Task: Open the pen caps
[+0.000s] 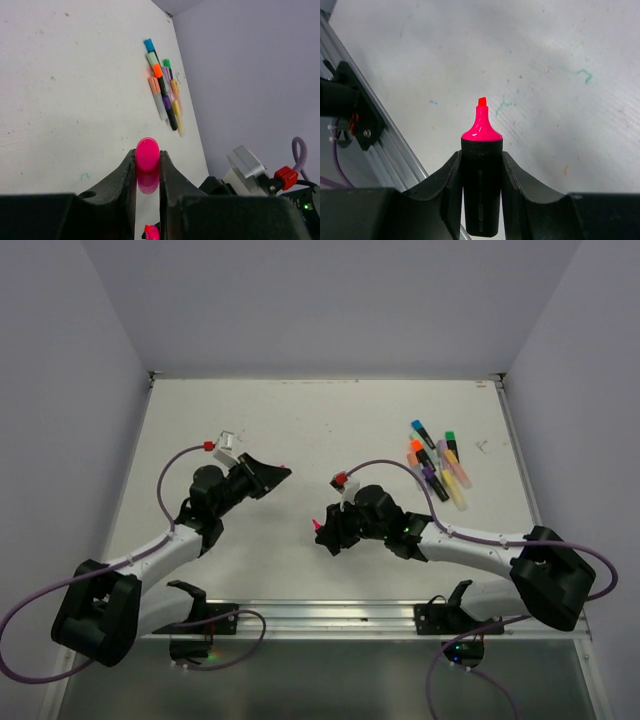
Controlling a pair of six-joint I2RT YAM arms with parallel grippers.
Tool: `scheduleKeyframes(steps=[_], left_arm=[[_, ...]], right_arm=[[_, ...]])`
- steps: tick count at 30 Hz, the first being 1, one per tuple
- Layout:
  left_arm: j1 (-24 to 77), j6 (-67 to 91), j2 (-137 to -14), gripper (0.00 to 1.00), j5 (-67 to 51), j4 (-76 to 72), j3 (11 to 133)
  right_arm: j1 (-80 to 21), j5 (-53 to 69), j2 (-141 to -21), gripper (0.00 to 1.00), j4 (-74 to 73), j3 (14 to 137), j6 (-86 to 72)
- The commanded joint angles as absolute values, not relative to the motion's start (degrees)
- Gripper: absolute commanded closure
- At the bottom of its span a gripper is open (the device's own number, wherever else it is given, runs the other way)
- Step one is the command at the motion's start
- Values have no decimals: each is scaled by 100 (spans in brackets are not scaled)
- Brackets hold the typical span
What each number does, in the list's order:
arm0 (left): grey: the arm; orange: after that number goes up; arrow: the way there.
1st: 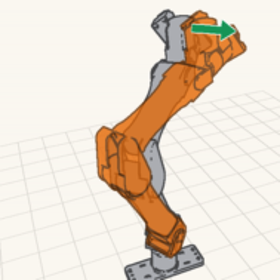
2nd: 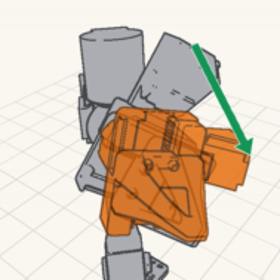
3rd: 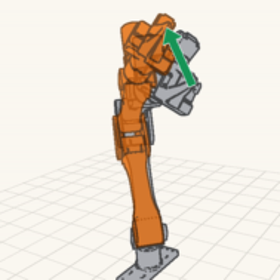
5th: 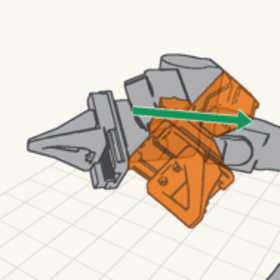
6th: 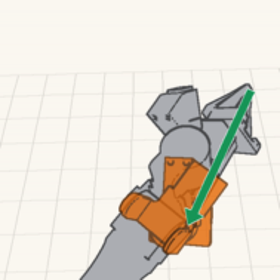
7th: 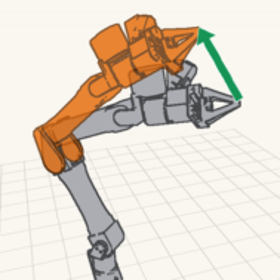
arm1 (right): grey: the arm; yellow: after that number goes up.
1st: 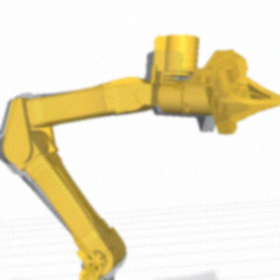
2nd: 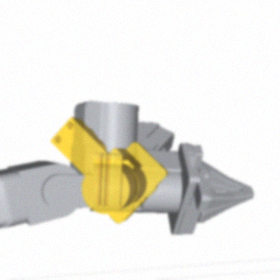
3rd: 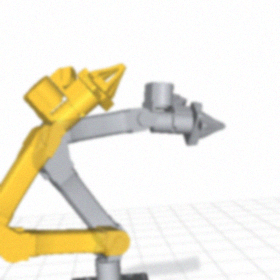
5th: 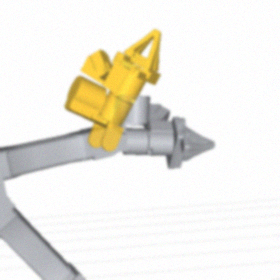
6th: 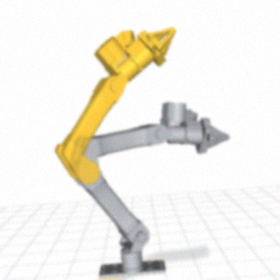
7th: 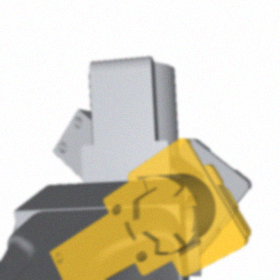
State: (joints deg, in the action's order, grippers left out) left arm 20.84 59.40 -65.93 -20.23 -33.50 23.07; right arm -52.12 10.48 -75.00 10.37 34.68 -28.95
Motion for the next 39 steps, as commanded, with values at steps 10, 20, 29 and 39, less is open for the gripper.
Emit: scheduleKeyframes(steps=[10,20,29,39], left_arm=[[2039,4370,-7319,100,-598,-793,3927],[1486,3991,-8050,100,-544,-756,3990],[1047,3788,-8130,100,-466,-371,3893],[800,3928,-7963,100,414,545,3745]], right_arm=[[-5229,-490,-8391,100,-764,4402,-2883],[-5335,-808,-8965,100,-685,4860,-2777],[-5230,-1046,-9430,100,-1099,5537,-2628],[-4852,-1222,-10519,100,-1397,6758,-2462]])
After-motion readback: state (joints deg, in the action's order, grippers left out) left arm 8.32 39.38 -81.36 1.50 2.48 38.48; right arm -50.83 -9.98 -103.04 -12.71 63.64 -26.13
